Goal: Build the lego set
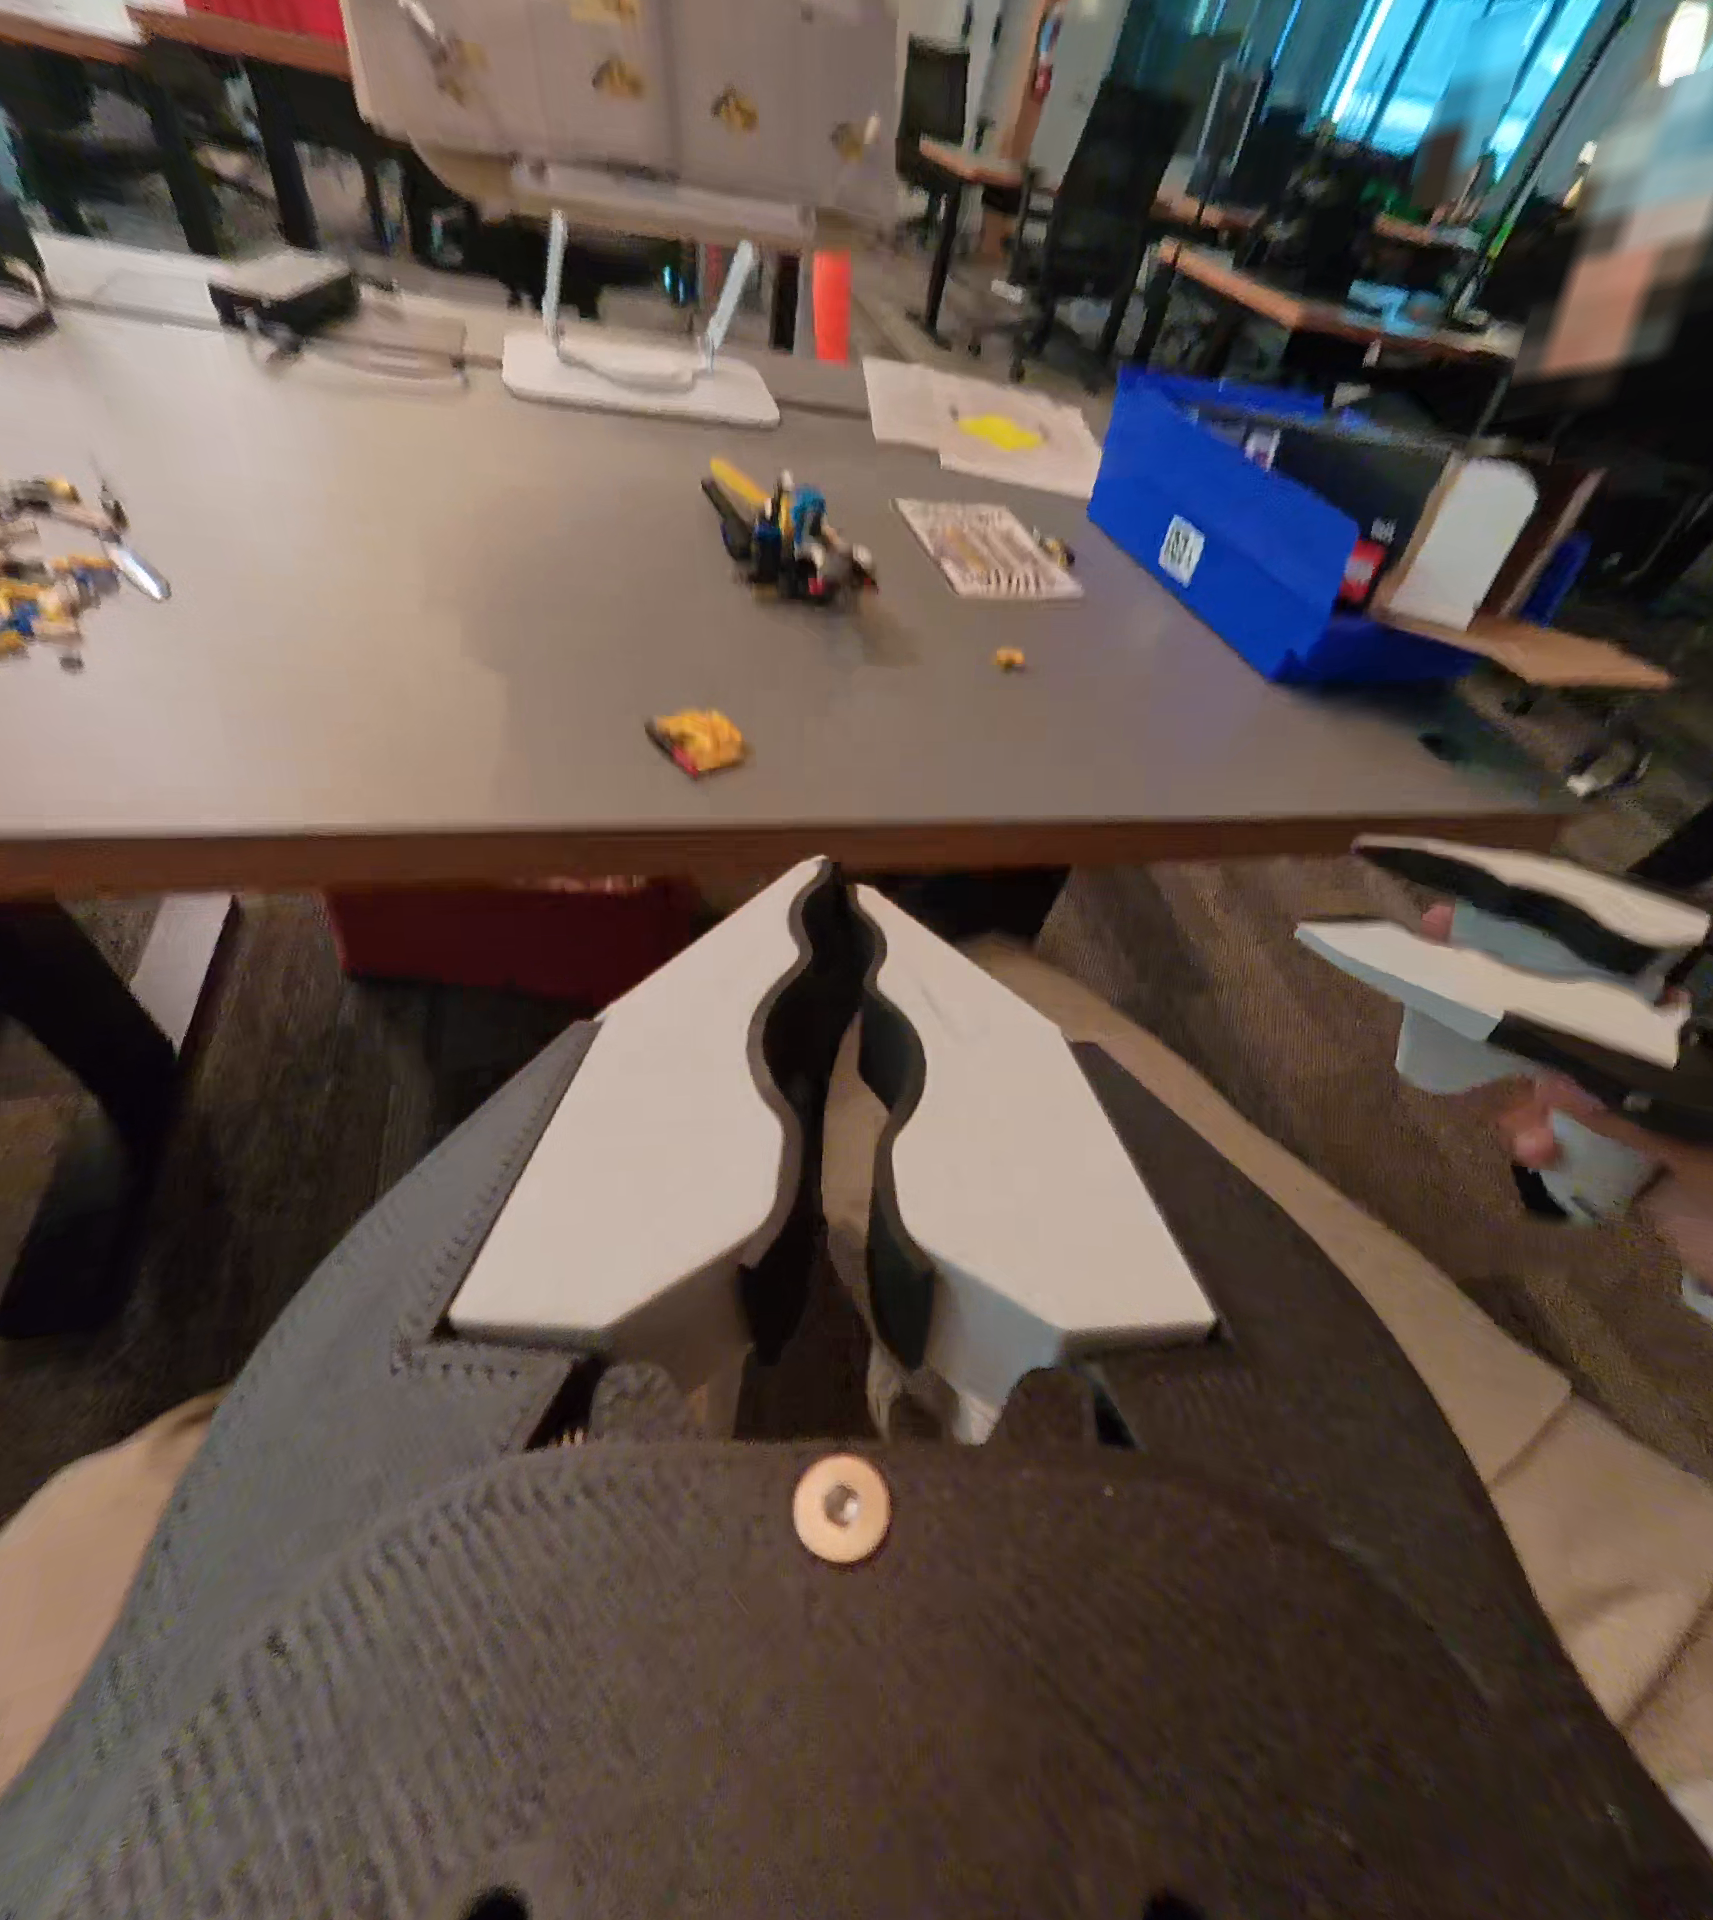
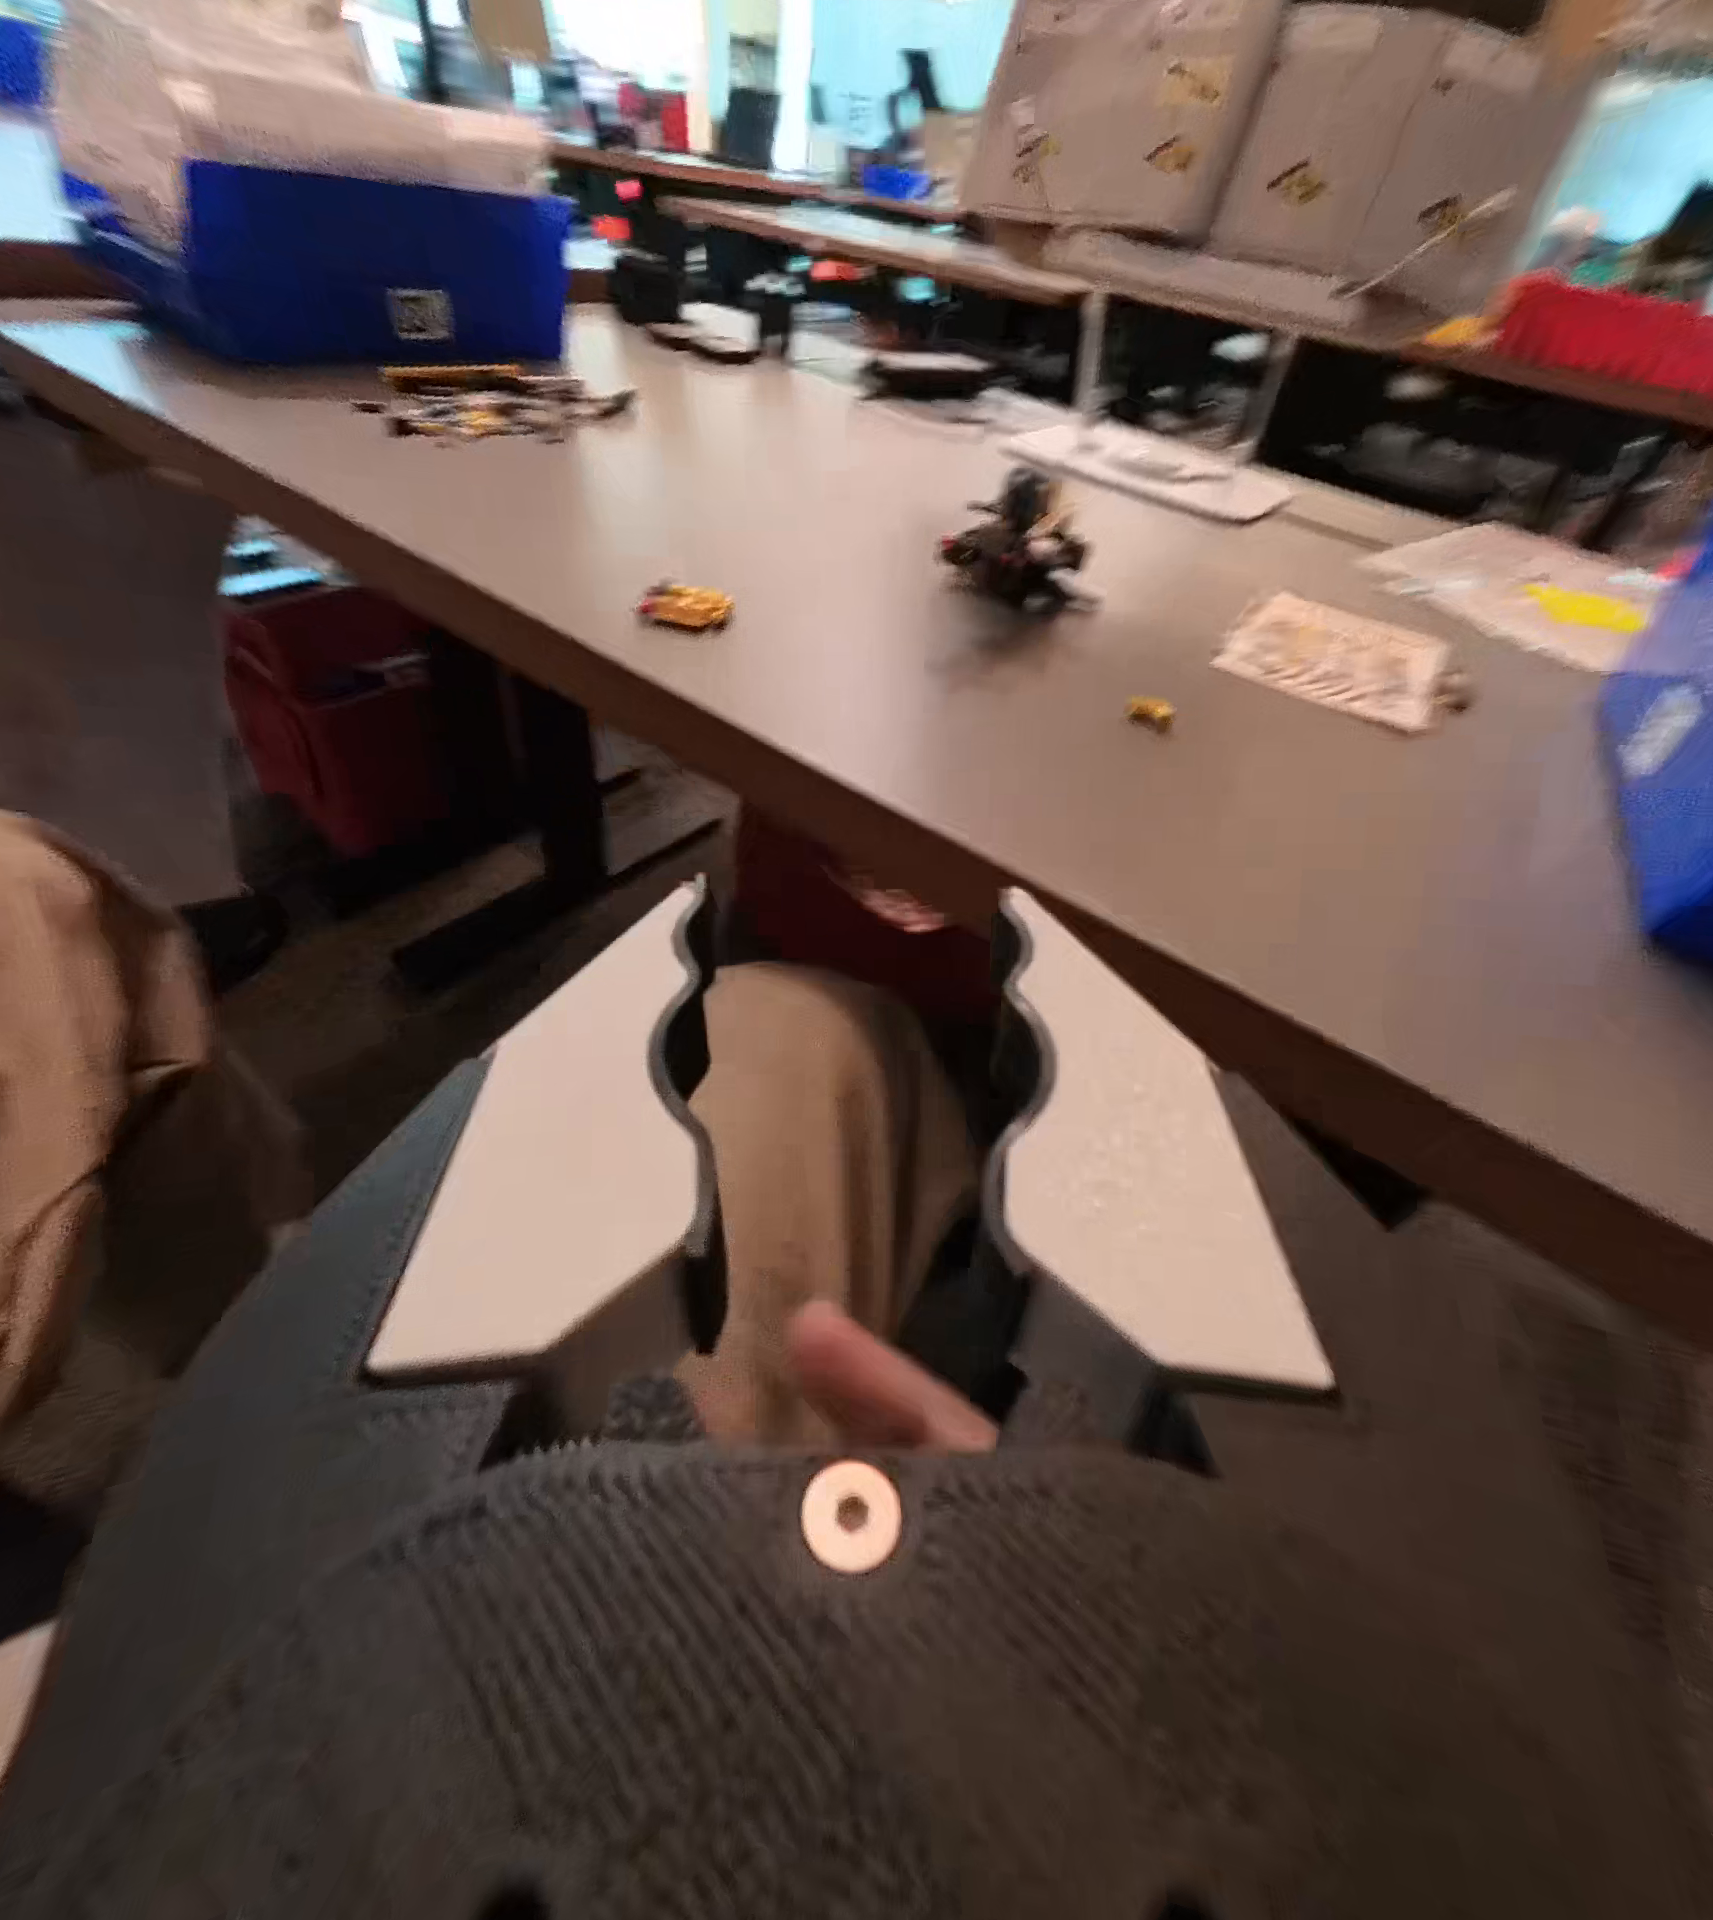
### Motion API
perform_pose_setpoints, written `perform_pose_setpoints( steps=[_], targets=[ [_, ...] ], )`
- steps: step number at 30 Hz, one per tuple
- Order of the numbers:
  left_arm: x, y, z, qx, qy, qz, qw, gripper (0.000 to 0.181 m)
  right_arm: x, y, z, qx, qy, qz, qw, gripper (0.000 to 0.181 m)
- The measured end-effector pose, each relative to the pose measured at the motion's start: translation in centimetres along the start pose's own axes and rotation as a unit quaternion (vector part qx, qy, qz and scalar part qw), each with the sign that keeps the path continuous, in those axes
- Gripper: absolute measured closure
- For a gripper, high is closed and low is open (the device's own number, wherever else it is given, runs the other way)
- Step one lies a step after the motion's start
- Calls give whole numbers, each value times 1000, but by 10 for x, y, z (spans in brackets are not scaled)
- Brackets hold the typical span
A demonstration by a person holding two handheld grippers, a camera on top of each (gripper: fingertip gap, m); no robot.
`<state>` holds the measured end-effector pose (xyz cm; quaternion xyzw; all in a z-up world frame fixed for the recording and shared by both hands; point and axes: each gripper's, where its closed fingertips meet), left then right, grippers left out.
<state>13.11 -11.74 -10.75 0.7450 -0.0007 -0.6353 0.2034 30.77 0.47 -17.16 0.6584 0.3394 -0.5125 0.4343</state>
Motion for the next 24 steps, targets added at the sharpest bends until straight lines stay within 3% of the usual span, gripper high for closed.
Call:
perform_pose_setpoints(
  steps=[2,6,11,15,19,24],
  targets=[
    [28,14,0,1,1,30,1000,181,-5,6,7,-36,-7,-4,999,126],
    [73,35,19,-17,2,79,997,181,-39,21,2,-19,-14,-89,996,123],
    [85,51,53,-32,1,80,996,181,-15,-1,14,-56,-74,-53,994,98],
    [84,65,70,12,57,106,993,181,1,-14,12,-15,-117,-24,993,102],
    [108,56,120,-50,39,128,990,181,13,-26,18,27,-128,-4,991,116],
    [133,21,138,-49,35,179,982,181,6,-60,1,78,-4,88,993,130]
  ],
)
Point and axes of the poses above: each gripper's, where its closed fingertips meet, y back along the fingers, x out of its underside, z = x × y across the jaws, and after that the axes turned 14 degrees about -x, right-handed
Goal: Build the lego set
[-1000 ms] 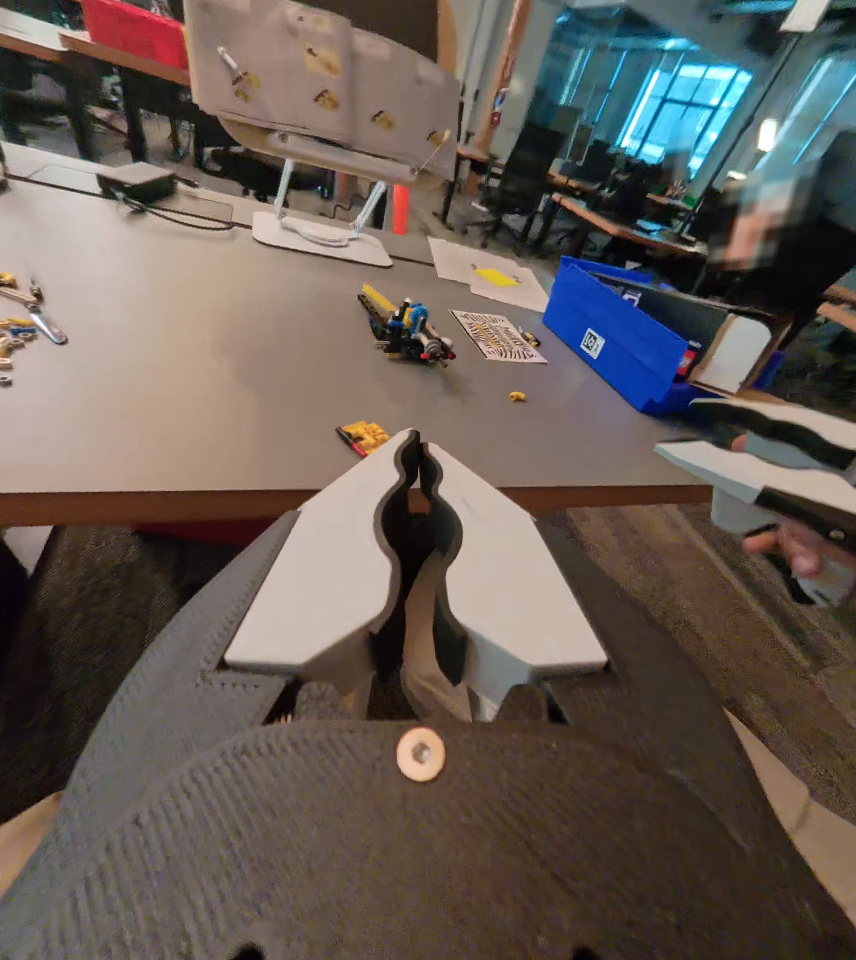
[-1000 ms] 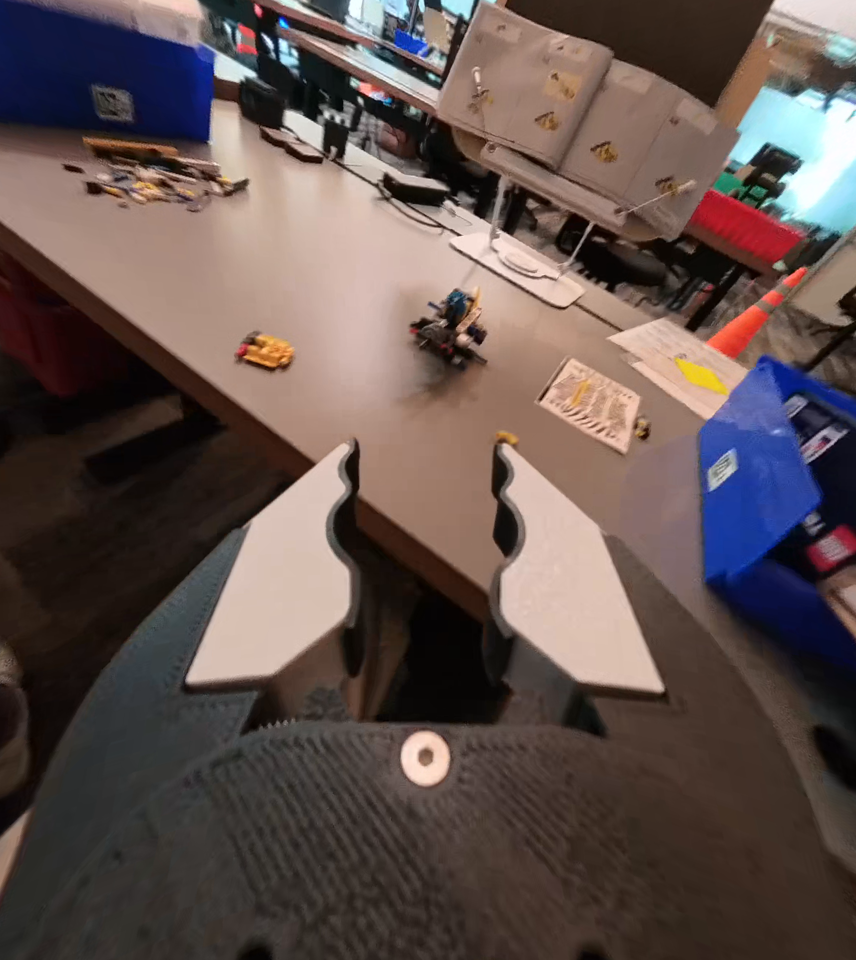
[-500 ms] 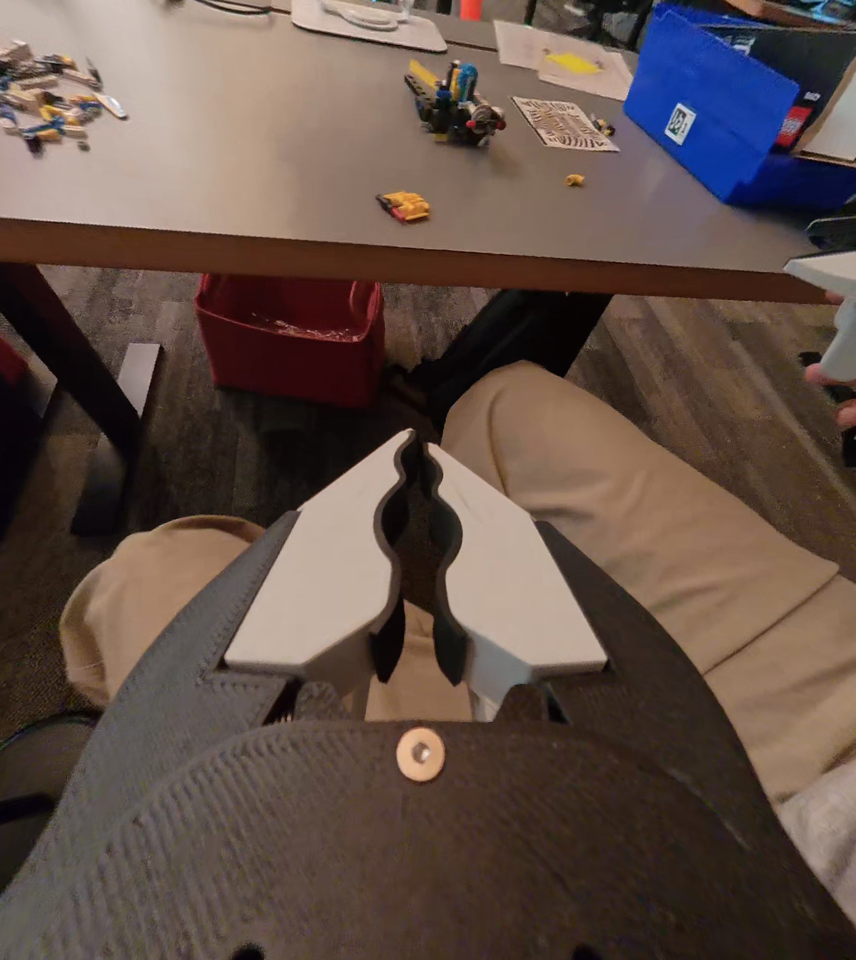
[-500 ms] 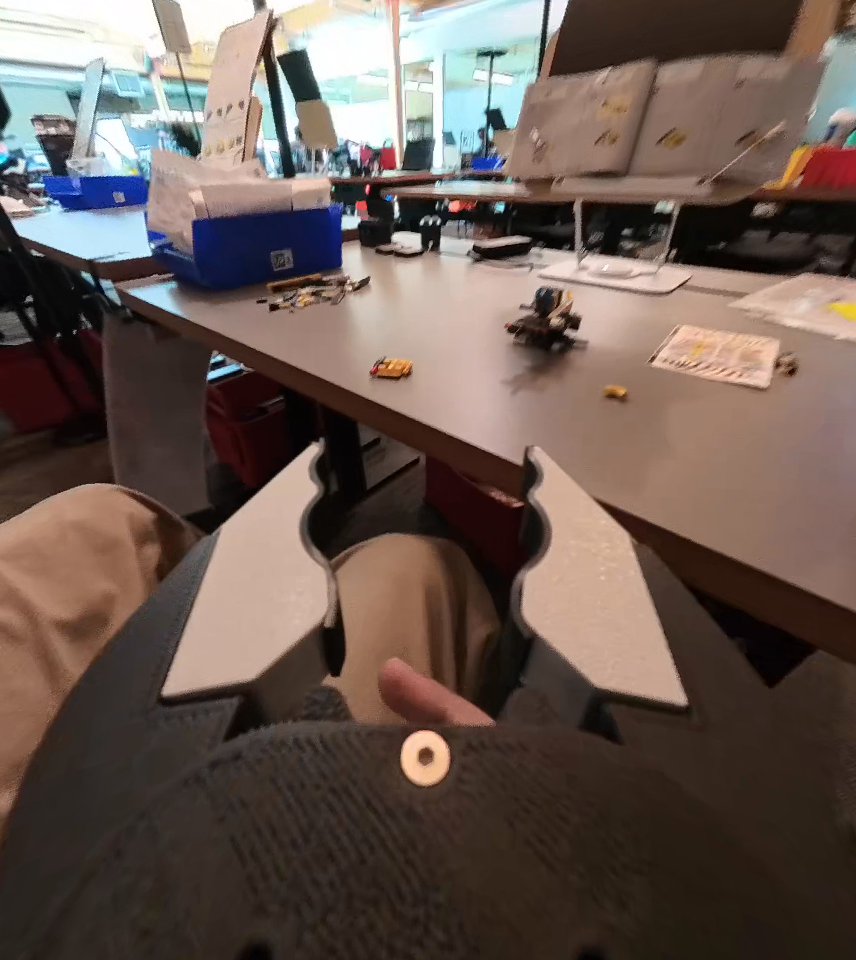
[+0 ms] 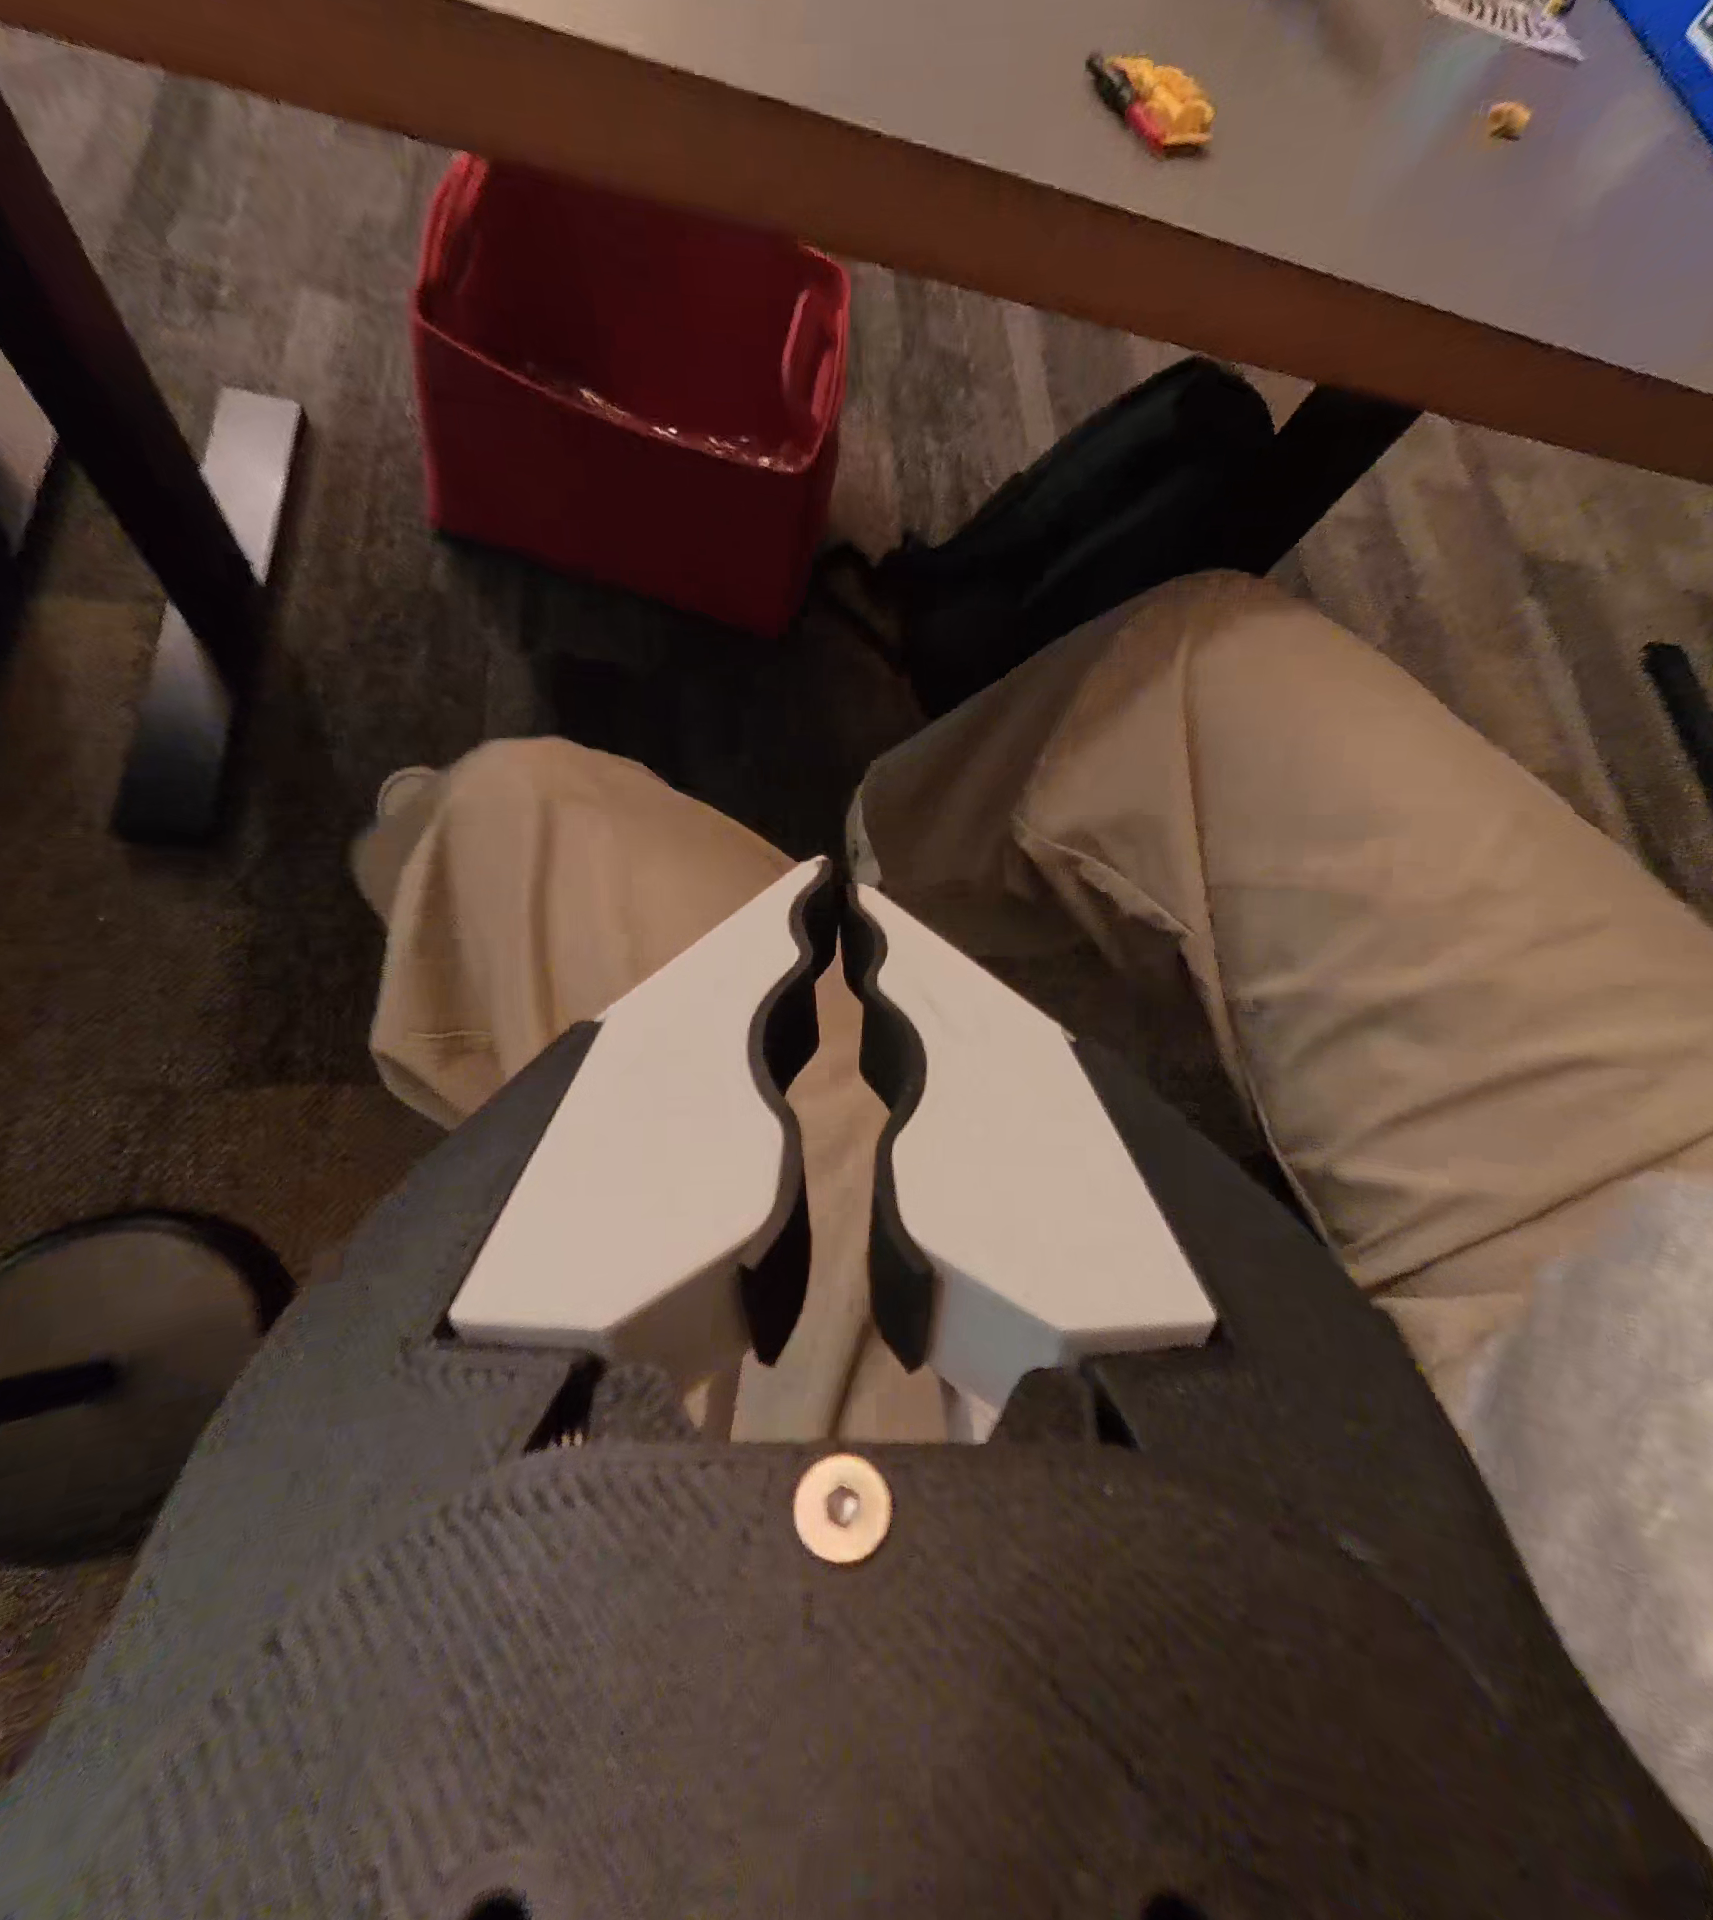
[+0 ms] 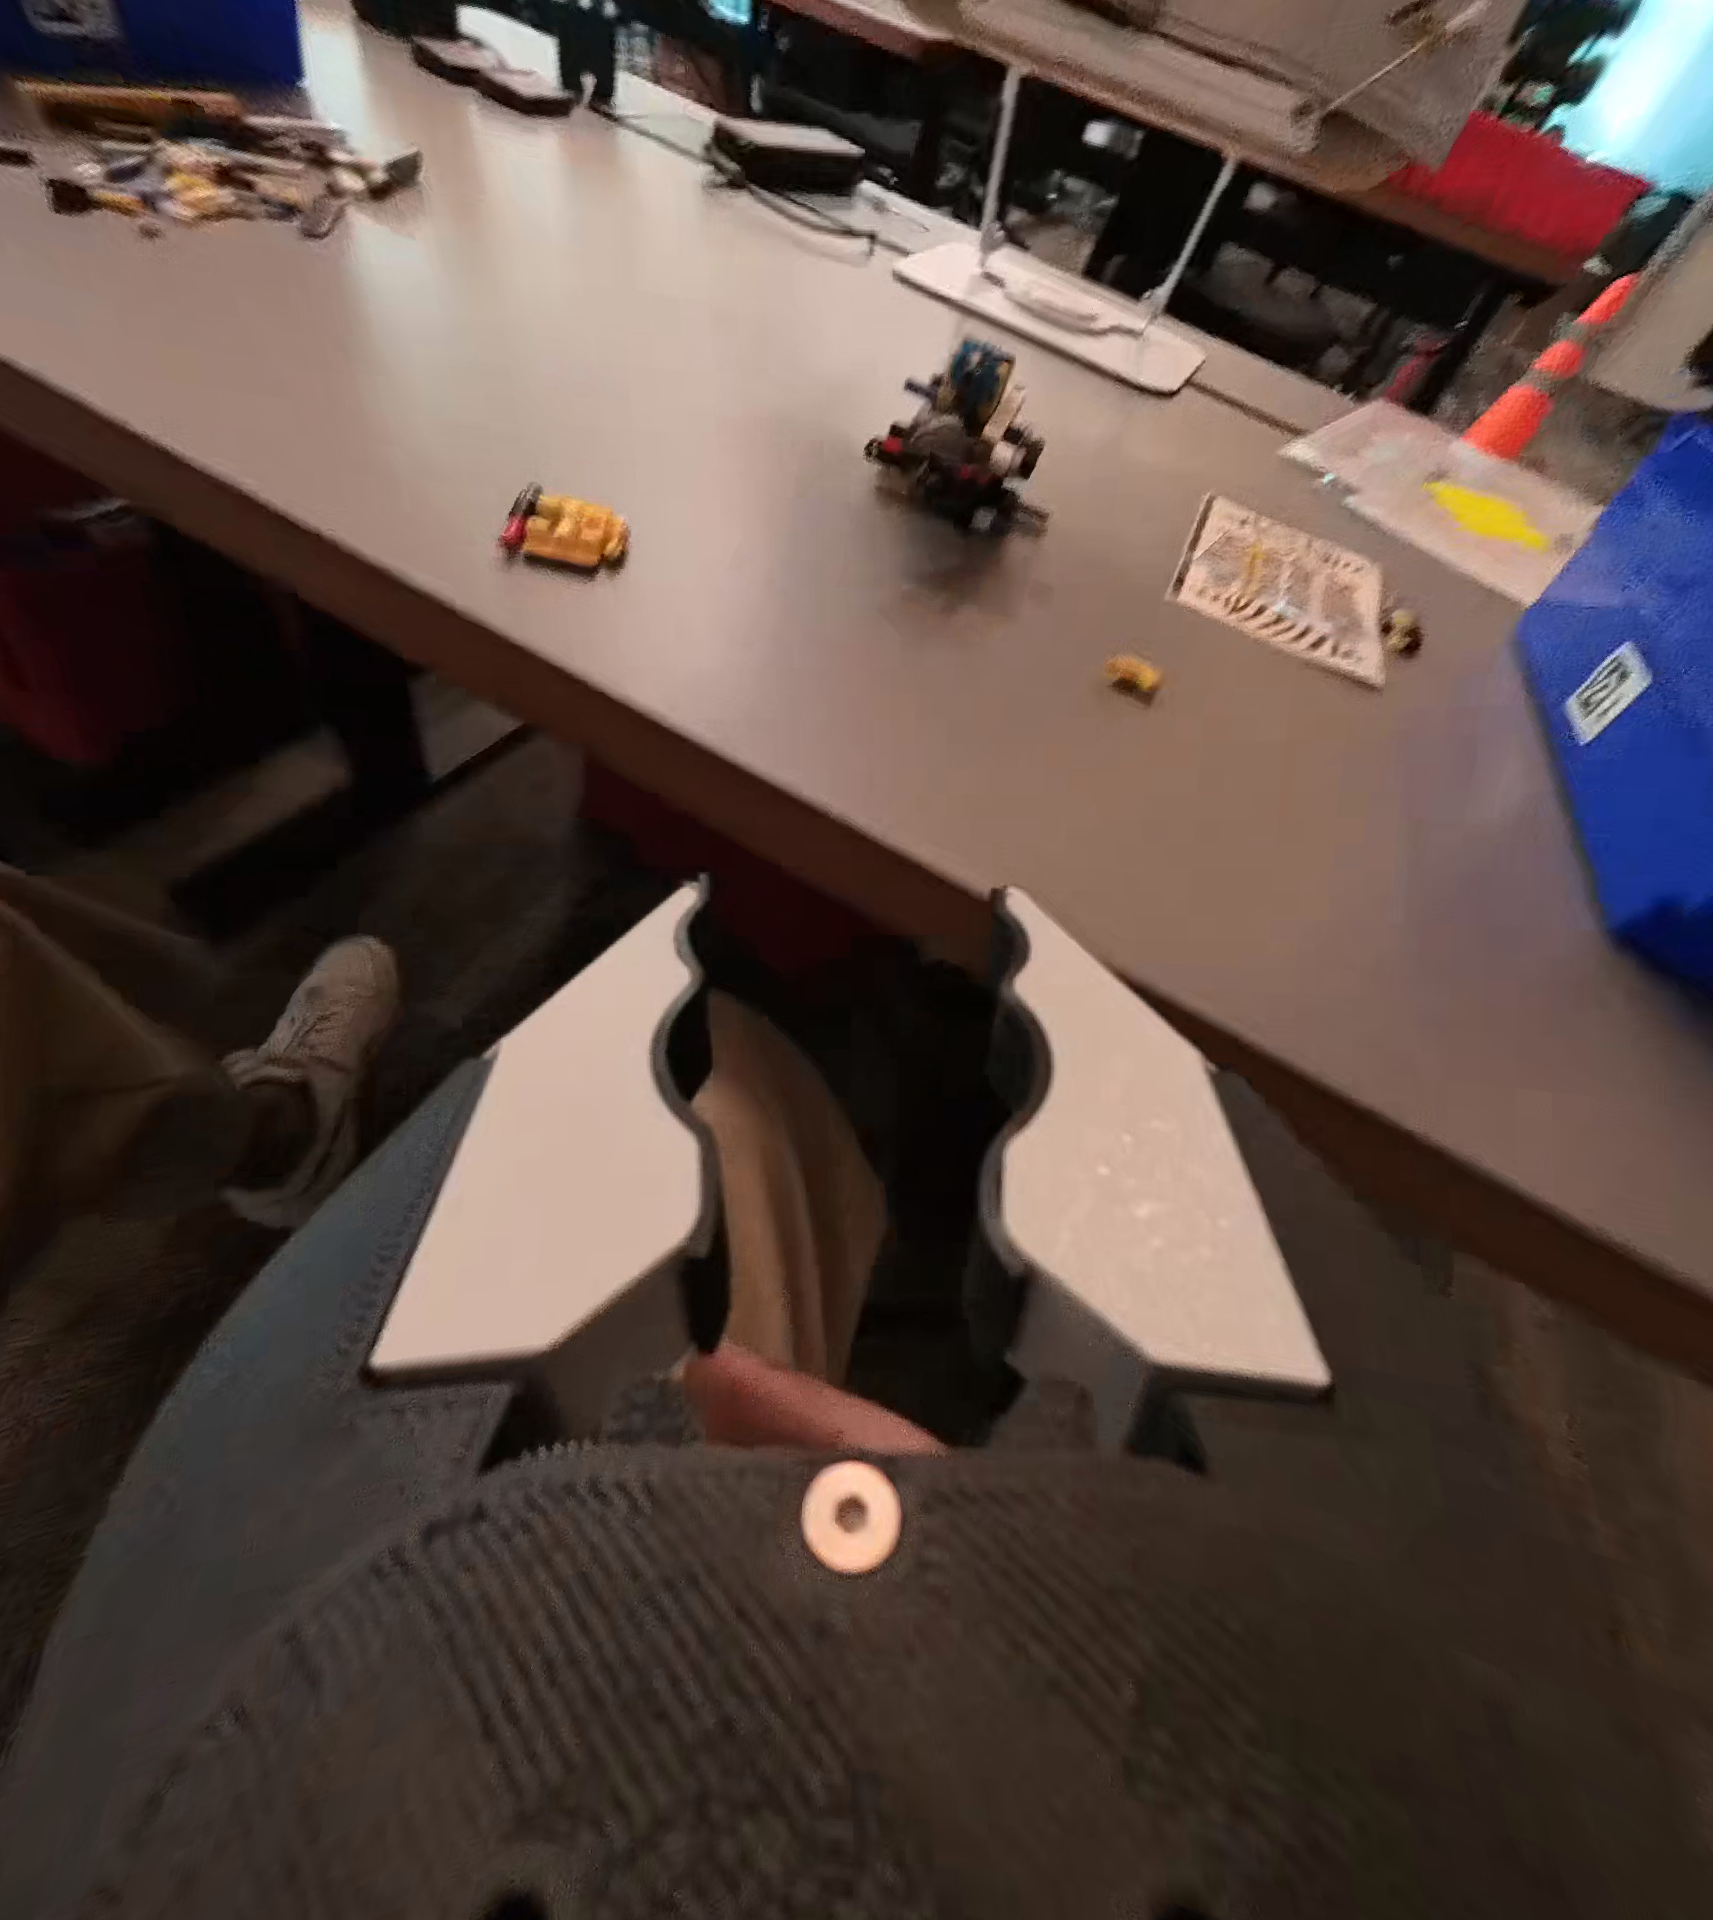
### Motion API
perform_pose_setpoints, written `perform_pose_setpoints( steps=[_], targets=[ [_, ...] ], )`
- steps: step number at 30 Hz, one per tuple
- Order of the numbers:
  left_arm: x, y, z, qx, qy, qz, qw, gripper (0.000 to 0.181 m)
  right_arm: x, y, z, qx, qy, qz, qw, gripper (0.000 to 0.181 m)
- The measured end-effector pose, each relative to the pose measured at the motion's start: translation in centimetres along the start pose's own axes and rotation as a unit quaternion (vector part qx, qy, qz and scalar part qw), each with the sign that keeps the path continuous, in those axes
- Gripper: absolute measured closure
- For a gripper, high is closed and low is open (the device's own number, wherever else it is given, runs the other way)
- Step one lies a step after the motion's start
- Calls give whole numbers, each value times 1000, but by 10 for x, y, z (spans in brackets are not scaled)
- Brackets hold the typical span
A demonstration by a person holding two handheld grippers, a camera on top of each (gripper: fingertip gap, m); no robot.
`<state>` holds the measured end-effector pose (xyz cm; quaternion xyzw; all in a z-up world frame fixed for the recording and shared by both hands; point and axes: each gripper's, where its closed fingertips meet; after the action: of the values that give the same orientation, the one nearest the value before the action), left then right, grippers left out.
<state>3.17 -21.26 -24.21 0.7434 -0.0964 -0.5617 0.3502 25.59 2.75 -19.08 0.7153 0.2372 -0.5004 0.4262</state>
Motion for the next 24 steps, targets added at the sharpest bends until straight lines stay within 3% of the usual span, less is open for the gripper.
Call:
perform_pose_setpoints(
  steps=[4,7,12,15,18,21,24],
  targets=[
    [-7,-31,-9,60,29,29,997,181,-33,-40,-2,-20,-42,-15,999,134],
    [-59,-37,-19,94,28,-10,995,181,-49,-66,8,-83,-77,-7,994,132],
    [-146,-59,-29,79,-48,-119,988,181,-91,-61,-13,-84,-22,-84,993,137],
    [-170,-98,-46,99,-90,-129,983,181,-105,-60,-27,-93,4,-136,986,137],
    [-199,-116,-73,152,-77,-155,973,181,-105,-61,-36,-106,33,-188,976,140],
    [-210,-132,-97,202,-74,-155,964,181,-115,-61,-34,-134,51,-210,967,143],
    [-194,-147,-110,230,-112,-149,955,181,-122,-64,-43,-132,2,-232,964,148]
  ],
)
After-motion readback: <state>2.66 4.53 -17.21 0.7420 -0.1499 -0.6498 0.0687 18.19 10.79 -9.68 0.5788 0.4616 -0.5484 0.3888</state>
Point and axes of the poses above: each gripper's, where its closed fingertips meet, y back along the fingers, x out of its underside, z = x × y across the jaws, and after that the axes turned 14 degrees about -x, right-handed
